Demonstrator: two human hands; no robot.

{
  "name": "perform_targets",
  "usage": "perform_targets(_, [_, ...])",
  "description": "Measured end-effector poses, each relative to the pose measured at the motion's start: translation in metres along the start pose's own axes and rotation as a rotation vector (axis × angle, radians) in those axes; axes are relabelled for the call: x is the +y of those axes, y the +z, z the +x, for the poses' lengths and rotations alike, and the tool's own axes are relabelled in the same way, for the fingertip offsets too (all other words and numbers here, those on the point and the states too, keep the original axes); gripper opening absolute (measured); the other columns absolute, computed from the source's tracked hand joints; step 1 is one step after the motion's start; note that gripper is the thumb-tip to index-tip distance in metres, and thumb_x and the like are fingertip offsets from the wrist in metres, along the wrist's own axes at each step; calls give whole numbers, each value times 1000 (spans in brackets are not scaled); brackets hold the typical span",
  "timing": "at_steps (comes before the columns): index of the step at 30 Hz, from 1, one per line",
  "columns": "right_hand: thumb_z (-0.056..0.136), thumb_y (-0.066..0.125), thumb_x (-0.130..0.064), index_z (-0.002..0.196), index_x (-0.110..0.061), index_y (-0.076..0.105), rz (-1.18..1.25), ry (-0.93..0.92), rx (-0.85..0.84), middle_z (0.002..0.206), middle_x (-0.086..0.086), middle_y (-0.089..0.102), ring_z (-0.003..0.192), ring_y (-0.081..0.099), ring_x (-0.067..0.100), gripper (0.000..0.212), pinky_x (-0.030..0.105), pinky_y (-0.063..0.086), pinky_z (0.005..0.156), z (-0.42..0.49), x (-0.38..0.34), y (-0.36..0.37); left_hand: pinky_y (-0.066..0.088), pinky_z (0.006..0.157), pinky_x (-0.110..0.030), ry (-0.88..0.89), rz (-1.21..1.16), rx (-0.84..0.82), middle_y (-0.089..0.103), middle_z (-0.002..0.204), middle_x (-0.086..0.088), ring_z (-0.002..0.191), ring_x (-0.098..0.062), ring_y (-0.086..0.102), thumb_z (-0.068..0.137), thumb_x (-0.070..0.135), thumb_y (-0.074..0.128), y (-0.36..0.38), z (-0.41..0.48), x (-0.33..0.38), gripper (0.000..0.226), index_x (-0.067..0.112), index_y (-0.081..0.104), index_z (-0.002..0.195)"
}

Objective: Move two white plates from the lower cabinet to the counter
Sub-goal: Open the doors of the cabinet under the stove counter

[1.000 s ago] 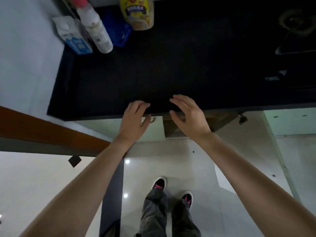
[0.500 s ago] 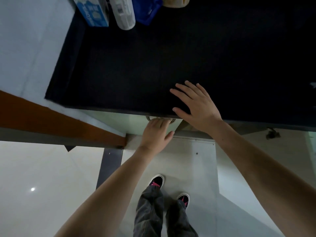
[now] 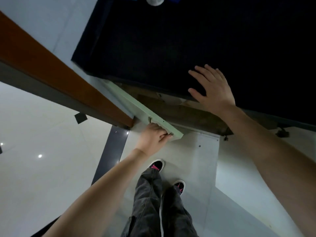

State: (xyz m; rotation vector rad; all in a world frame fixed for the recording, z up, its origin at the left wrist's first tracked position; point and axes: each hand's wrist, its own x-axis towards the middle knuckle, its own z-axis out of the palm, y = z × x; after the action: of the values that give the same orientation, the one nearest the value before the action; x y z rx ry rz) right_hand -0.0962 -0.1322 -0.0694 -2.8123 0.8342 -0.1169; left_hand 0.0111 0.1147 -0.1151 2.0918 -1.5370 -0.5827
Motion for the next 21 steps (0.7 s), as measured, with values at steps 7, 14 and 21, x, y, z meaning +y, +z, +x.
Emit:
perform_targets(7, [98, 32, -60, 151, -34, 28, -8, -12, 13, 159, -3, 32, 150, 19, 21, 59, 40, 9, 123, -1, 0, -1, 50, 96, -35, 125, 42, -131, 77, 95, -1, 97, -24, 69, 87, 27, 71, -31, -94, -58, 17, 12, 79, 89])
perform_targets(14, [98, 28, -63, 151, -35, 27, -41, -15, 35, 158, -2, 32, 149, 20, 21, 60, 42, 11, 122, 1, 6, 5, 55, 87, -38, 120, 92, -188, 72, 95, -4, 95, -25, 67, 89, 36, 67, -47, -123, -88, 27, 9, 72, 90])
perform_targets(21, [98, 31, -61, 149, -33, 30, -31, -16, 53, 157, -2, 34, 148, 22, 22, 59, 41, 12, 122, 2, 9, 6, 49, 87, -35, 76, 149, 272, 58, 103, -4, 97, -24, 55, 89, 28, 59, -44, -115, -50, 19, 16, 56, 103])
